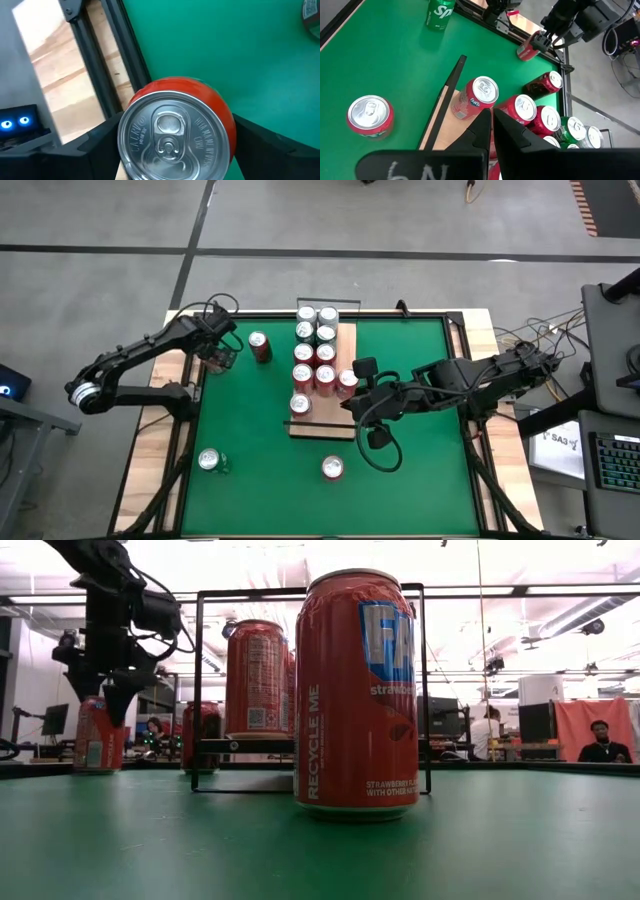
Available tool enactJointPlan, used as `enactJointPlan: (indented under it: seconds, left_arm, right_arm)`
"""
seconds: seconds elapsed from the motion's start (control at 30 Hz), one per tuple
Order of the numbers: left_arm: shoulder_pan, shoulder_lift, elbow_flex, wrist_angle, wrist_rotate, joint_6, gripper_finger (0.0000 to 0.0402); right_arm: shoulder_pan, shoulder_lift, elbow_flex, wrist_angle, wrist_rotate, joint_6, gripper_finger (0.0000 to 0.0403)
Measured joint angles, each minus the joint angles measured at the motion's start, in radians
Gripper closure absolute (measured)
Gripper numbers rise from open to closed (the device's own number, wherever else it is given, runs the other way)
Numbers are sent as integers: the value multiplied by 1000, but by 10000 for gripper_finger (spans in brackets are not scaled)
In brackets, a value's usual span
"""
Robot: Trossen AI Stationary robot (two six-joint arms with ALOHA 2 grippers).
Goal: Place canned beverage on shelf
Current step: Put the orange soda can on the shelf and aligned with the other orange soda can
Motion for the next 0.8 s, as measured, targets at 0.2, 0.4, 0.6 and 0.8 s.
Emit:
enactJointPlan:
  seconds: [0.2, 0.4, 0.6, 0.8]
  left_arm:
    - [-67, -43, 99, -84, -62, 3, 110]
    - [-217, -125, 299, -142, -63, 7, 110]
    - [-514, -193, 485, -115, -71, -58, 110]
    - [-930, -205, 537, 67, -202, -94, 110]
  right_arm:
    - [0, 0, -11, 0, 0, 0, 394]
    - [0, 0, -52, 34, 0, 0, 394]
    - [0, 0, -99, 102, 0, 23, 394]
    - [0, 0, -142, 171, 0, 26, 394]
